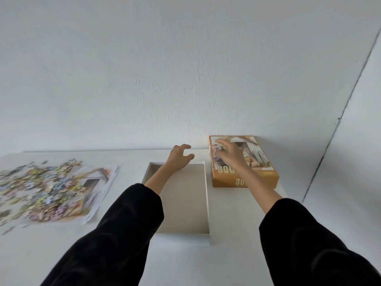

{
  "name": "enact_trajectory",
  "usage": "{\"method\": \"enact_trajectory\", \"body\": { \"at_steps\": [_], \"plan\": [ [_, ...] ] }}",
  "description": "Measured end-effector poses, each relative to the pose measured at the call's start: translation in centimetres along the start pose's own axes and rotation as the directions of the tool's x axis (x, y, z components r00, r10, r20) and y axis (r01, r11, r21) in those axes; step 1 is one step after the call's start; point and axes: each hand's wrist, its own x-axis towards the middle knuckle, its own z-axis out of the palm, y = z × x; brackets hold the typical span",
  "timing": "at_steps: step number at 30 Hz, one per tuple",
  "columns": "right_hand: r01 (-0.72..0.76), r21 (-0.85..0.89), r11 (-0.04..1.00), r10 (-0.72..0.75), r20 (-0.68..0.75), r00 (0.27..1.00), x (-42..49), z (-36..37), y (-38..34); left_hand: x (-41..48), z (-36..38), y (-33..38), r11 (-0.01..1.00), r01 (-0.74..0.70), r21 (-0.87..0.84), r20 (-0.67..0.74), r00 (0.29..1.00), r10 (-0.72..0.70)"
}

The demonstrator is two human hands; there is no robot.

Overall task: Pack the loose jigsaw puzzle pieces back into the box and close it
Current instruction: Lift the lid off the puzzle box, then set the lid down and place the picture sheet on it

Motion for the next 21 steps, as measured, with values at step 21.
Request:
{"method": "enact_trajectory", "body": {
  "at_steps": [21],
  "plan": [
    [-0.218, -0.140, 0.966, 0.233, 0.102, 0.967, -11.2, 8.9, -0.5, -10.8, -2.5, -10.7, 0.988, 0.157, -0.004, -0.004, 0.988, -0.157]
  ]
}}
